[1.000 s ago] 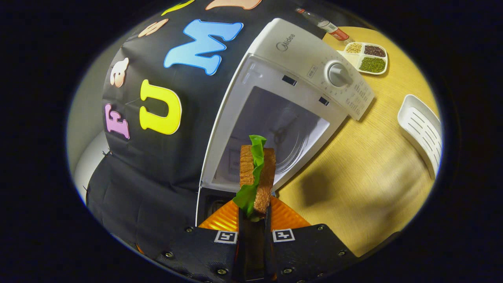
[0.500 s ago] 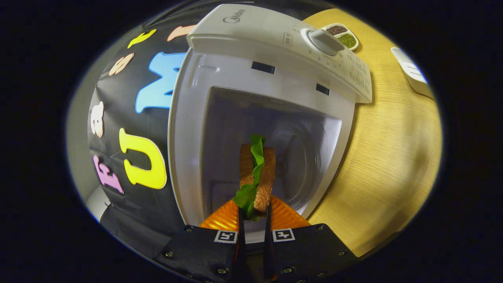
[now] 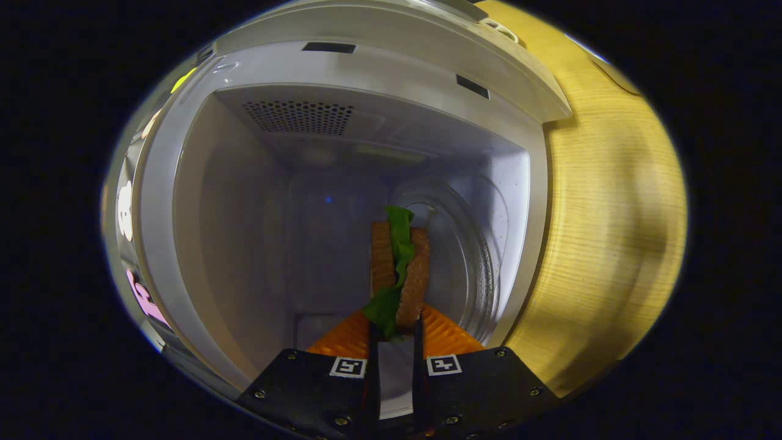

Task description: Open the microwave oven with the left hand, put the food in, and close the microwave oven.

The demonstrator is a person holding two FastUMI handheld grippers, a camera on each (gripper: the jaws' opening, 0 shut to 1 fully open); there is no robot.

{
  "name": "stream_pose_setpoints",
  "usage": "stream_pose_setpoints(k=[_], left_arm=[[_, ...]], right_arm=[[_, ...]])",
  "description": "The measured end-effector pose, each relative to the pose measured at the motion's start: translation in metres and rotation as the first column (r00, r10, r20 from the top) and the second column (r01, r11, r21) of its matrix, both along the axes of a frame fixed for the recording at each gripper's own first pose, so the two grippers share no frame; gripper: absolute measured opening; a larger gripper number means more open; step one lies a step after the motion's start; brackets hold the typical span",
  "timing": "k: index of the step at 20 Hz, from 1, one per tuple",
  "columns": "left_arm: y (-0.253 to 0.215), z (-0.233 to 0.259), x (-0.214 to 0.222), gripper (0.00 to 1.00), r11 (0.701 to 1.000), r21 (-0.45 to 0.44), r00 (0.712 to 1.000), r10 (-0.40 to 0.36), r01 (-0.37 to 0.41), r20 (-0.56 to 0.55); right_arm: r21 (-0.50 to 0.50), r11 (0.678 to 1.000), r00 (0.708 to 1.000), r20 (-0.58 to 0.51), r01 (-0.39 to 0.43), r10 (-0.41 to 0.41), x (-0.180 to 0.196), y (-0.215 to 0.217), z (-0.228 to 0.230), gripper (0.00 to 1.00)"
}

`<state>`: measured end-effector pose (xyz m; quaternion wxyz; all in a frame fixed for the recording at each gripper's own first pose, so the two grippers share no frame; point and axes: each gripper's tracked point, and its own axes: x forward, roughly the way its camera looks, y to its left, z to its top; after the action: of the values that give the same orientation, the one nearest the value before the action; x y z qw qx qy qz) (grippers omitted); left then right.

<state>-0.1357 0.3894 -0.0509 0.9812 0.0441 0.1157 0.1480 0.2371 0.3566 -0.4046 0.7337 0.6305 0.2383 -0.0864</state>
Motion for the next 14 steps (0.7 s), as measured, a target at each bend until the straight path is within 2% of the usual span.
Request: stream_pose_setpoints(k=[2, 3, 5, 6, 7, 8, 10, 14], left_arm=[[-0.004, -0.003, 0.009, 0.96, 1.0, -0.01, 1.0, -0.015, 0.015, 0.009], [-0.005, -0.006, 0.014, 0.96, 1.0, -0.011, 1.0, -0.017, 0.017, 0.01], [-0.012, -0.014, 0.028, 0.98, 0.999, -0.034, 0.999, -0.037, 0.038, 0.006], [-0.018, -0.016, 0.034, 0.96, 0.998, -0.043, 0.999, -0.048, 0.048, 0.009], [-0.023, -0.017, 0.041, 0.97, 0.997, -0.053, 0.998, -0.063, 0.064, 0.016], [-0.029, -0.018, 0.046, 0.96, 0.995, -0.061, 0.997, -0.078, 0.079, 0.02], [-0.04, -0.021, 0.052, 0.96, 0.991, -0.069, 0.993, -0.111, 0.112, 0.027], [-0.068, -0.024, 0.079, 0.96, 0.98, -0.09, 0.984, -0.174, 0.177, 0.046]], right_arm=[[-0.043, 0.998, 0.998, -0.04, -0.054, 0.052, -0.007, 0.001, -0.004, 0.27], [-0.065, 0.994, 0.995, -0.051, -0.084, 0.081, -0.011, 0.001, -0.005, 0.33], [-0.112, 0.984, 0.988, -0.08, -0.141, 0.133, -0.025, -0.001, -0.002, 0.35], [-0.142, 0.976, 0.984, -0.092, -0.166, 0.154, -0.03, -0.004, -0.002, 0.39], [-0.176, 0.966, 0.979, -0.106, -0.192, 0.175, -0.039, -0.006, -0.002, 0.59], [-0.214, 0.951, 0.973, -0.116, -0.222, 0.2, -0.048, -0.008, -0.001, 0.59], [-0.309, 0.908, 0.959, -0.109, -0.284, 0.263, -0.066, -0.016, 0.01, 0.59], [-0.489, 0.78, 0.914, -0.106, -0.391, 0.392, -0.092, -0.037, 0.046, 0.59]])
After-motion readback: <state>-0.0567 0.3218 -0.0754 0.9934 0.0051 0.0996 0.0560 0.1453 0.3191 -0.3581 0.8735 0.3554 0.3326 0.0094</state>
